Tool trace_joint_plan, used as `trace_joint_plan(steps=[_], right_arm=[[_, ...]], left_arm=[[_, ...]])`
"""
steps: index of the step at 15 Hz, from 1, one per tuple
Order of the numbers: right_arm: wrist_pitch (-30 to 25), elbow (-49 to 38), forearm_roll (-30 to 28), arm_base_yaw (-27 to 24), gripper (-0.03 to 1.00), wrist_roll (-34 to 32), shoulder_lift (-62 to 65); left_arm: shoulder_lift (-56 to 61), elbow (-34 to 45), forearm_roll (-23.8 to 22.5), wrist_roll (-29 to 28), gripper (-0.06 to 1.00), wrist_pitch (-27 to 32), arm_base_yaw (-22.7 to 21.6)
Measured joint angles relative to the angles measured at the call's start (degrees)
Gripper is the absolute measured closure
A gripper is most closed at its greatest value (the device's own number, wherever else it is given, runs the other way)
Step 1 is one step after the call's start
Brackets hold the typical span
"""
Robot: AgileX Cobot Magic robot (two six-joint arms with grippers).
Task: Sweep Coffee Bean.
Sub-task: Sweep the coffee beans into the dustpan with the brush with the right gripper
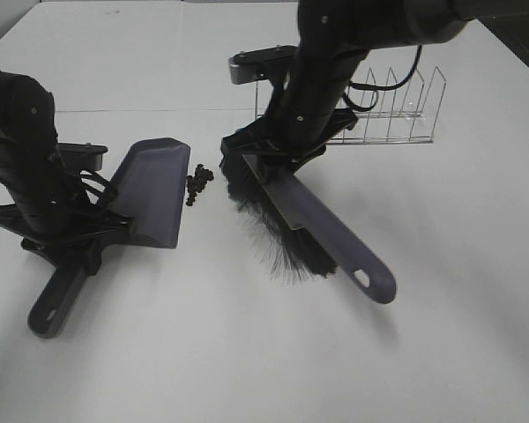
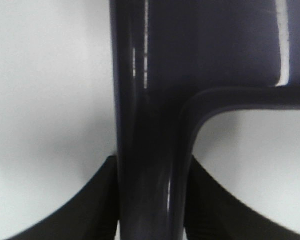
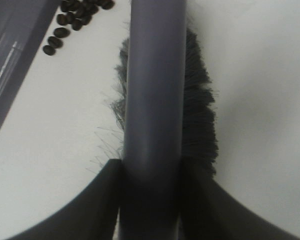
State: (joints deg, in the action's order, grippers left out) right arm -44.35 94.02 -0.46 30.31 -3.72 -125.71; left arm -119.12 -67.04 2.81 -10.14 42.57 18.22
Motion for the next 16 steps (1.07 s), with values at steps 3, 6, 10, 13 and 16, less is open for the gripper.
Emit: trace_joint_plan(steps=[3, 6, 10, 13, 16], right_arm=[[-6.07, 11.23, -0.23, 3.15, 0.70, -1.38, -6.76], [-12.26, 22.69, 0.11, 5.67, 0.70, -1.66, -13.24], [-14.73, 29.51, 2.35, 8.31, 0.70, -1.72, -15.01], [-17.93, 33.06, 2.01, 8.42, 0.70, -1.72, -15.41], [-20.74, 35.81, -3.04, 8.42, 0.70, -1.72, -15.64]], left_arm=[[0.00, 0.00, 0.00, 0.00, 0.62, 0.00, 0.00], [0.00, 0.00, 0.00, 0.06, 0.62, 0.00, 0.00], [0.00, 0.00, 0.06, 0.06, 0.62, 0.00, 0.00], [0.00, 0.00, 0.06, 0.06, 0.62, 0.00, 0.00], [0.00, 0.00, 0.06, 0.06, 0.62, 0.00, 0.00]])
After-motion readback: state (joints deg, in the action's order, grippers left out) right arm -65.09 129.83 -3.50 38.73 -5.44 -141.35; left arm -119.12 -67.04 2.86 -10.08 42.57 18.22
